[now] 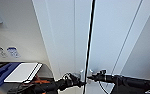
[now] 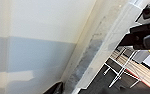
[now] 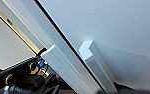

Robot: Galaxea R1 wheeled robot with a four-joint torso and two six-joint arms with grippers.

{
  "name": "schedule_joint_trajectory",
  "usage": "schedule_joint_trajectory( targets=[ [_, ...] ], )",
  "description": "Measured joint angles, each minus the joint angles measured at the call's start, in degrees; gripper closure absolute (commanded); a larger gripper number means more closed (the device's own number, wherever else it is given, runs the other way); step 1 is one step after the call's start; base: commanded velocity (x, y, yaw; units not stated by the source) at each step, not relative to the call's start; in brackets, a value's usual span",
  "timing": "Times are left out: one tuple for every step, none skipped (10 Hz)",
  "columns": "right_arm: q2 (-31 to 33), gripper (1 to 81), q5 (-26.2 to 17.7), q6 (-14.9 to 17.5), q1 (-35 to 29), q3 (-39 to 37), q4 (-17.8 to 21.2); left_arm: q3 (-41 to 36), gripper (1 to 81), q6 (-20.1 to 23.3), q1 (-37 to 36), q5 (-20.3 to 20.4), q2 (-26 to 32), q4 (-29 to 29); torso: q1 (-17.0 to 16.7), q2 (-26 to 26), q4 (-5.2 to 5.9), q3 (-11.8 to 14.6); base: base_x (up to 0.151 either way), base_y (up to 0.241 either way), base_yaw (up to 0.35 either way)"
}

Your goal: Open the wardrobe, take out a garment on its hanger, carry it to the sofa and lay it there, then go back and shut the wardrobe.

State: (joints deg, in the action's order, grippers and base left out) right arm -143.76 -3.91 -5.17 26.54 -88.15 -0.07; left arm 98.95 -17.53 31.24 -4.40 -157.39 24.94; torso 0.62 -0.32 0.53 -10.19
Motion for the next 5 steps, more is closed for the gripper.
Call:
schedule_joint_trajectory(
  targets=[
    [1.15,1.0,-0.27,0.0,0.39,1.74,0.0,-2.27,1.0,0.34,1.05,0.52,1.57,0.5,0.0,0.0,0.0,0.0,0.0,0.0,0.0],
    [2.34,1.0,-0.16,0.02,0.96,3.36,-0.02,-4.63,1.0,0.34,1.72,0.38,3.18,0.79,0.0,0.0,0.0,0.0,0.0,0.0,0.0],
    [3.3,1.0,0.41,0.11,1.79,4.66,0.0,-7.02,1.0,0.3,2.13,-0.28,4.85,1.1,0.0,0.0,0.0,0.0,0.0,0.0,0.0],
    [4.01,1.0,0.45,0.21,2.67,5.41,-0.02,-9.79,1.0,0.3,2.82,-0.74,6.92,1.34,0.0,0.0,0.0,0.0,0.0,0.0,0.0],
    [5.01,1.0,0.28,0.18,3.12,6.31,-0.04,-12.85,1.0,0.26,3.64,-1.08,9.3,1.6,0.0,0.0,0.0,0.0,0.0,0.0,0.0]
  ],
)
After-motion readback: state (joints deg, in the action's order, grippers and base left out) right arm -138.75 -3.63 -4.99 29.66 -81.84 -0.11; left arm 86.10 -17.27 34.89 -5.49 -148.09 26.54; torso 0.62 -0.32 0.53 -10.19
